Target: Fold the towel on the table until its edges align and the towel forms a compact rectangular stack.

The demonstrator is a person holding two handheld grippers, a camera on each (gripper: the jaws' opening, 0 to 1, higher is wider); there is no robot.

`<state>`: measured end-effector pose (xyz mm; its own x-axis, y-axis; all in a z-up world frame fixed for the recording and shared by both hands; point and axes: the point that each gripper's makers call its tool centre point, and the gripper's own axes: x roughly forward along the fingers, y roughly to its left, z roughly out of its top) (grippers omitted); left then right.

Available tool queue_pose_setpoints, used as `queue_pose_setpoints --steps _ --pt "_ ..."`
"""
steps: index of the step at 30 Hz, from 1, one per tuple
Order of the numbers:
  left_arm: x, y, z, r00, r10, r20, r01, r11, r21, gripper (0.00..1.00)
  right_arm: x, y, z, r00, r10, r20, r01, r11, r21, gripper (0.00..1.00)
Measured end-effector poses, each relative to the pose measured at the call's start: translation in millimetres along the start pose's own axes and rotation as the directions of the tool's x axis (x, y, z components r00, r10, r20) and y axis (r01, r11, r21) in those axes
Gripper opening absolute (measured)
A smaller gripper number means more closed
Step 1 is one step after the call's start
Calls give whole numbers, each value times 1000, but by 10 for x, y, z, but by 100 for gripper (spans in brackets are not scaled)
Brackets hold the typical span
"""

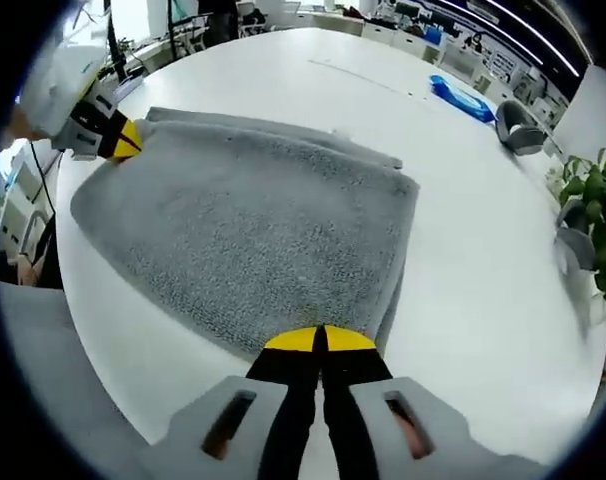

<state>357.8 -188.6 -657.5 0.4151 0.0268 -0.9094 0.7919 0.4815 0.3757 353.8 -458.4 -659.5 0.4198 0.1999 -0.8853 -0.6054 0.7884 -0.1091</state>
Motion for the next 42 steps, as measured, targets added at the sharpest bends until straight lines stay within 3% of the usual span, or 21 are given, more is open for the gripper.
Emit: queue_pose_setpoints --steps 6,14,20,30,34,37,39,42 --pt "-48 -141 54 1000 13 -13 -13 1000 -25 0 -8 -153 -56 1000 17 11 -17 999 -41 0" --pt "-102 -339 183 1000 -1 23 4 994 -106 0 27 -389 -62 1000 20 17 -19 998 -56 0" --pt "-137 -442 215 999 -4 36 9 989 -145 0 67 -510 -26 998 56 26 -55 998 -10 0" --pt "-214 -664 324 993 -69 99 92 964 -250 0 156 -726 99 998 56 21 -56 998 -24 0" --pt "-241 -744 370 991 -68 114 94 964 -249 0 192 -794 150 998 56 10 -55 998 -33 0" --pt "-270 -847 433 986 -104 130 137 952 -274 0 228 -855 203 999 39 5 -38 997 -72 0" --pt "-293 -933 486 981 -131 140 161 958 -236 0 257 -904 251 1000 31 -1 -31 995 -95 0" --pt "-308 -990 540 981 -123 153 151 969 -193 0 294 -970 318 1000 31 -2 -31 995 -99 0"
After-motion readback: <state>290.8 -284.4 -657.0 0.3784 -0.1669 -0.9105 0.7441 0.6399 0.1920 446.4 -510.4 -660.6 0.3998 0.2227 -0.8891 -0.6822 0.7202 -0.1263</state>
